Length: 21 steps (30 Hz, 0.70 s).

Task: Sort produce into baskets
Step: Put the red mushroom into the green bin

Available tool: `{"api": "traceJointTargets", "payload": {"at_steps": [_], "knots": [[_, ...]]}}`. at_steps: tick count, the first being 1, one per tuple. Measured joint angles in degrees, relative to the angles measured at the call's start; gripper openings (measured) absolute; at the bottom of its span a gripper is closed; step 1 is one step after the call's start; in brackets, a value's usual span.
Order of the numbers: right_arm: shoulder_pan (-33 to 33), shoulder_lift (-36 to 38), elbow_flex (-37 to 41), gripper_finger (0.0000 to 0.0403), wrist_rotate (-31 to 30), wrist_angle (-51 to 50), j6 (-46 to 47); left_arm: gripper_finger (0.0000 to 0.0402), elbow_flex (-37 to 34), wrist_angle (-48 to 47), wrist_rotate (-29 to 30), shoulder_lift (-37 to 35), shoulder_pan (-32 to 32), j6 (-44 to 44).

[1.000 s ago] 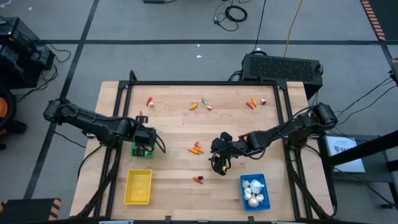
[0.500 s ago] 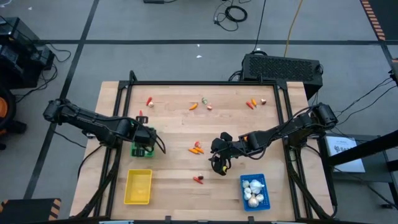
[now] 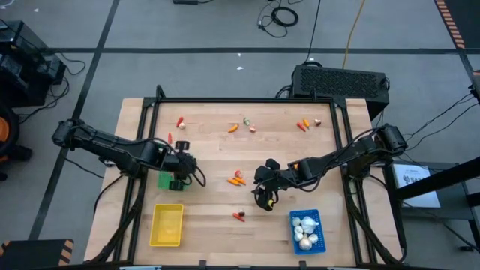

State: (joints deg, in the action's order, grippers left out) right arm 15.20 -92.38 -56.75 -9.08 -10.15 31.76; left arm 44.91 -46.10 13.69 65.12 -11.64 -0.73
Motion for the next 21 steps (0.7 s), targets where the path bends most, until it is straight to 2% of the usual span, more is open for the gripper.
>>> {"api": "traceJointTargets", "payload": {"at_steps": [3, 11, 16, 21], "knots": [[-0.4, 0.0, 0.0, 0.0169, 0.0, 0.0, -0.4, 0.0151, 0.0, 5.4, 0.0, 0.0, 0.0, -2.3], [-0.5, 0.0, 0.0, 0.0169, -0.1, 0.0, -0.9, 0.0151, 0.1, 7.8, -1.1, -0.2, 0.0, -2.8], [-0.5, 0.0, 0.0, 0.0169, -0.1, 0.0, -0.9, 0.0151, -0.5, 22.1, -6.7, 3.2, 0.0, -3.7], [-0.5, 0.0, 0.0, 0.0169, -0.1, 0.0, -0.8, 0.0151, -0.5, 36.8, -7.6, 11.2, 0.0, -9.8]]}}
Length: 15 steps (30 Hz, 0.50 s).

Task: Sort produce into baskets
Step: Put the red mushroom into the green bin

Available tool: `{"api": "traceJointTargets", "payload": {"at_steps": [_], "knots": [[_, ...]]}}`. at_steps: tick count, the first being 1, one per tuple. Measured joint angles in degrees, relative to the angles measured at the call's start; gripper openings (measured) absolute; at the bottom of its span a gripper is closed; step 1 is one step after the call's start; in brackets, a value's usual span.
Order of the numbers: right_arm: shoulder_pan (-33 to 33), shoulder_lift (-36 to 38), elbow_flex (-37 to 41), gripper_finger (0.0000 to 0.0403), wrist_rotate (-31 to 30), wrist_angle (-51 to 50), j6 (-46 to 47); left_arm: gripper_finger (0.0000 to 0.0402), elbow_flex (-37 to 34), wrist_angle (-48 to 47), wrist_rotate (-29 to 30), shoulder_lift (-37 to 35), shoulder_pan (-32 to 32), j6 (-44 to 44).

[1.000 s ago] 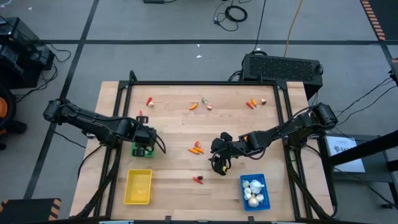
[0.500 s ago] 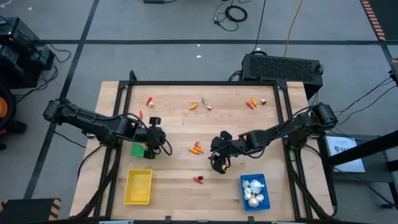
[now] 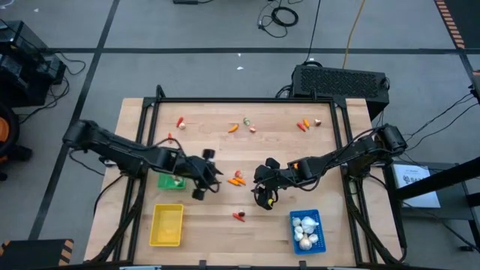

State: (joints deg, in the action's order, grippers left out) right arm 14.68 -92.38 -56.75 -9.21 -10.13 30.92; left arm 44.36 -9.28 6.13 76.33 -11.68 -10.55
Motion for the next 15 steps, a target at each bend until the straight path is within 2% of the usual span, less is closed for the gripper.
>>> {"api": "traceJointTargets", "payload": {"at_steps": [7, 10, 15], "knots": [[0.0, 0.0, 0.0, 0.0169, 0.0, -0.1, -1.4, 0.0151, 0.0, 21.2, 3.6, 13.5, 0.1, -6.7], [0.0, 0.0, 0.0, 0.0169, 0.0, -0.2, -1.6, 0.0151, 0.0, 25.4, 6.2, 17.9, 0.1, -10.6], [0.0, 0.0, 0.0, 0.0169, 0.0, -0.5, -1.6, 0.0151, 0.0, 26.4, 8.2, 20.5, 0.5, -10.8]]}}
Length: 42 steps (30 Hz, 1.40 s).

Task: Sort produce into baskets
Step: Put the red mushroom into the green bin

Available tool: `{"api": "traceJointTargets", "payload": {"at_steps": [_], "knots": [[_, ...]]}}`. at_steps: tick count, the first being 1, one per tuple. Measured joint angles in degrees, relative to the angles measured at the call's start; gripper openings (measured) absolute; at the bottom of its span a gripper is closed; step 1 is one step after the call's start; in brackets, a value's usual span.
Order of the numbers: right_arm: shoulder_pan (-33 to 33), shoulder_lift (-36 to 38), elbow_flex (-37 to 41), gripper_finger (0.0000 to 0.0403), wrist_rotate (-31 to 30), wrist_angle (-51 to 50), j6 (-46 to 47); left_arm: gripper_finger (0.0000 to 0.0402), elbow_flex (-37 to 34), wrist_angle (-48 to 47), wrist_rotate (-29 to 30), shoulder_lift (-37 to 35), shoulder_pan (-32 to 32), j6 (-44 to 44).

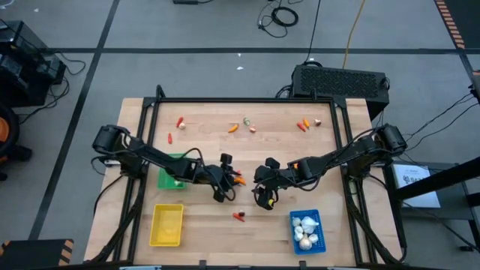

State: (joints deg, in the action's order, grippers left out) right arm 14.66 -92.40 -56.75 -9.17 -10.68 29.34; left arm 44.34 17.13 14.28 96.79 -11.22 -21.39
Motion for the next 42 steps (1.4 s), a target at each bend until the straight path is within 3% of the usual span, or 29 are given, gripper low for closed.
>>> {"api": "traceJointTargets", "payload": {"at_steps": [4, 10, 14, 22, 28, 32, 37, 42], "knots": [[0.0, 0.0, 0.0, 0.0169, 0.0, 0.0, 0.0, 0.0165, 0.0, 0.1, -0.2, 0.0, 1.2, 2.7], [0.0, 0.0, 0.0, 0.0169, 0.0, 0.0, 0.0, 0.0236, 0.0, 0.1, -1.8, 0.0, 4.7, 6.7], [-0.3, 0.0, 0.0, 0.0169, 0.0, 0.1, -0.4, 0.0268, 1.5, 0.8, 2.2, 0.0, 8.5, 11.9], [-3.3, 0.0, 0.0, 0.0169, -3.1, 0.1, -0.1, 0.0274, 3.2, 1.6, -0.7, 0.0, 19.0, 17.0], [-5.8, 2.7, 0.0, 0.0169, -7.4, -2.7, 0.4, 0.0274, 3.8, 9.4, -3.6, 3.8, 24.6, 18.5], [-5.9, 6.8, 0.0, 0.0169, -15.3, -7.1, 0.4, 0.0274, 8.9, 10.3, -4.5, 10.4, 25.6, 19.7], [-5.4, 10.8, -0.1, 0.0169, -24.3, -10.6, 0.1, 0.0274, 17.9, 6.7, 2.4, 19.0, 25.5, 28.8], [-5.3, 11.4, -0.1, 0.0169, -25.4, -11.3, -1.5, 0.0274, 27.8, -2.8, 4.2, 26.2, 26.8, 33.1]]}}
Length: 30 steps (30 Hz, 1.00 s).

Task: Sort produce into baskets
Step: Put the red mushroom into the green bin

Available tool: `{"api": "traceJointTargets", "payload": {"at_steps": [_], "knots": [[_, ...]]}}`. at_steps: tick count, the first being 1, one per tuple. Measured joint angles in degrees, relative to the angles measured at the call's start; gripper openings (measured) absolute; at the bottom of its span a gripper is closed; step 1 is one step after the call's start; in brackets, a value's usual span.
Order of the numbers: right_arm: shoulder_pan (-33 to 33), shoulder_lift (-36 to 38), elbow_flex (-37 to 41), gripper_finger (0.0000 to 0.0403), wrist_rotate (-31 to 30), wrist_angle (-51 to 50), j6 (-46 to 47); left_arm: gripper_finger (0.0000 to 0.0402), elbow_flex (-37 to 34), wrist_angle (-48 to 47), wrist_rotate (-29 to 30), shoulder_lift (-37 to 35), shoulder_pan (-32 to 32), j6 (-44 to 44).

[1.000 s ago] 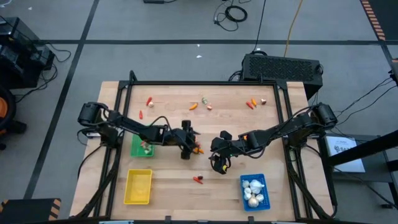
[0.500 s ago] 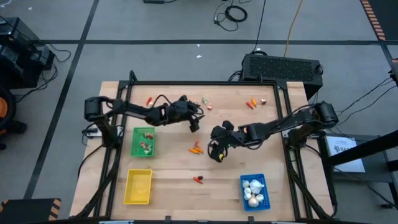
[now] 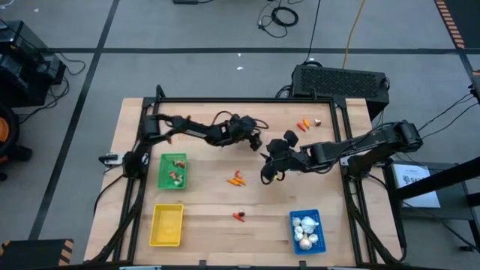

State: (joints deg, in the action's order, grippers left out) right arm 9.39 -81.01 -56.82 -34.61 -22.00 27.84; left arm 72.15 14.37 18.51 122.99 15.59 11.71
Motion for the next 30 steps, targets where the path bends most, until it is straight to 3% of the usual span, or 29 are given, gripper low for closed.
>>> {"api": "traceJointTargets", "payload": {"at_steps": [6, 20, 24, 30], "knots": [[0.2, -0.2, 0.0, 0.0169, 0.2, -2.2, 0.1, 0.0270, 5.7, -4.1, 7.4, 2.3, -1.1, 0.0], [2.0, -0.2, 0.0, 0.0169, 0.4, -2.8, 4.4, 0.0266, 6.2, -11.9, 4.9, 2.5, -0.9, 4.6], [2.1, -0.2, 0.0, 0.0169, 0.5, -1.8, 4.3, 0.0241, 6.4, -12.0, 1.6, 3.5, 0.0, 9.3], [2.4, -0.2, 0.0, 0.0169, 2.0, -1.5, 4.4, 0.0202, 6.3, -11.8, 2.8, 3.7, -0.4, 9.0]]}}
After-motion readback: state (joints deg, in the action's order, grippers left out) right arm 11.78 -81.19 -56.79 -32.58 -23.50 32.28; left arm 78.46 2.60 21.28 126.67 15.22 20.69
